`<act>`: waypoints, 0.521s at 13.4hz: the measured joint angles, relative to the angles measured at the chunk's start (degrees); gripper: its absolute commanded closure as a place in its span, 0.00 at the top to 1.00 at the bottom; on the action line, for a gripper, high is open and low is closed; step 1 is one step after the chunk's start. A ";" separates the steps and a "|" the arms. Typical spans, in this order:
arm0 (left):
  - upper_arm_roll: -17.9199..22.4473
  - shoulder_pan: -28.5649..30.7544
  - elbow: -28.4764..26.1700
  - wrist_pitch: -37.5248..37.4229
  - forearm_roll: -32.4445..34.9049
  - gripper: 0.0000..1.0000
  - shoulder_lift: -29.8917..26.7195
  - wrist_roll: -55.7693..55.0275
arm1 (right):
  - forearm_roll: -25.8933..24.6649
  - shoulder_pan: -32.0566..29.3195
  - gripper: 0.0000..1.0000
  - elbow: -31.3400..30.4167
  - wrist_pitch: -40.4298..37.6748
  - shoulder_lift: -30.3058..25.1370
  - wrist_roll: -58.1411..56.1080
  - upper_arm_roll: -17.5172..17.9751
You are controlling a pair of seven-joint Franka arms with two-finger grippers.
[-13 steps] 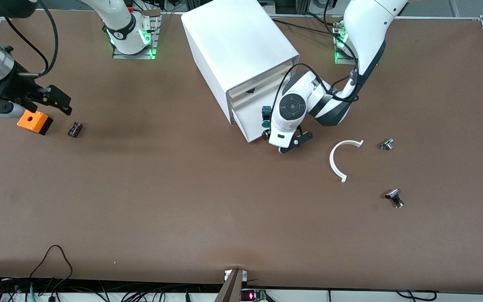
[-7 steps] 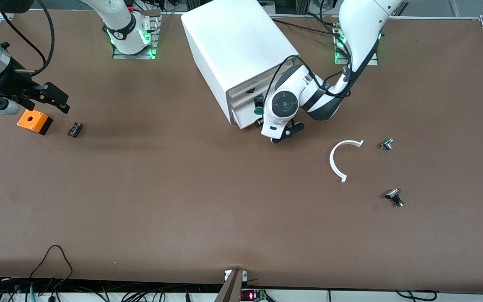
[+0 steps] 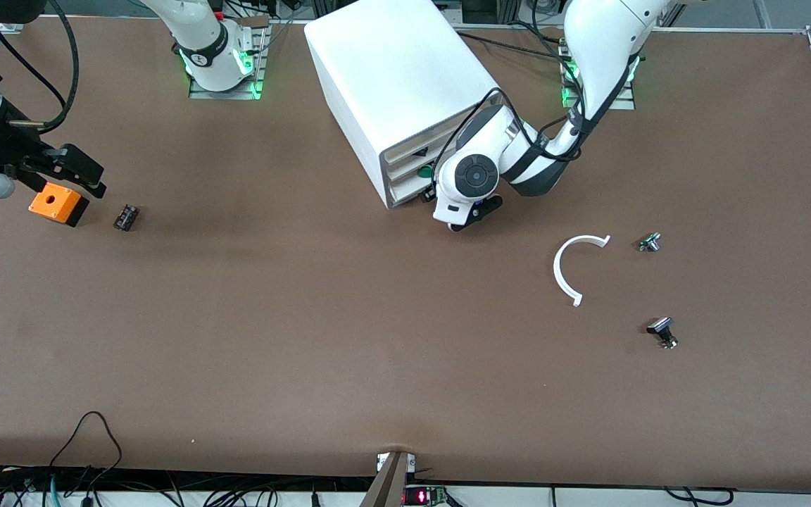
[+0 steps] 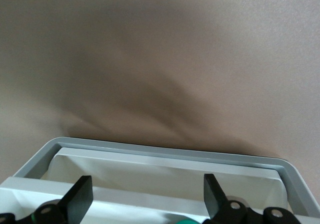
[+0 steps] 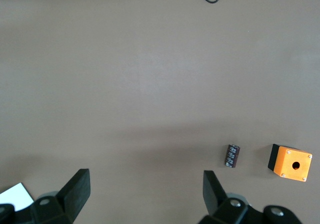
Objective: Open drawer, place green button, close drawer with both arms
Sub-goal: 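Push the drawer shut into the cabinet with the left gripper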
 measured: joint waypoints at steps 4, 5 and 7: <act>-0.19 0.01 0.00 -0.20 -0.18 0.98 0.11 -0.06 | 0.00 0.76 1.00 1.73 -0.01 0.01 0.25 1.75; -0.22 0.00 0.00 -0.52 -0.59 0.98 0.13 -0.09 | -0.03 1.42 1.00 1.84 -0.01 0.06 0.51 1.81; -0.22 0.02 0.02 -1.92 -1.60 0.98 0.16 -0.09 | -0.06 1.45 1.00 2.29 -0.80 0.31 0.55 1.73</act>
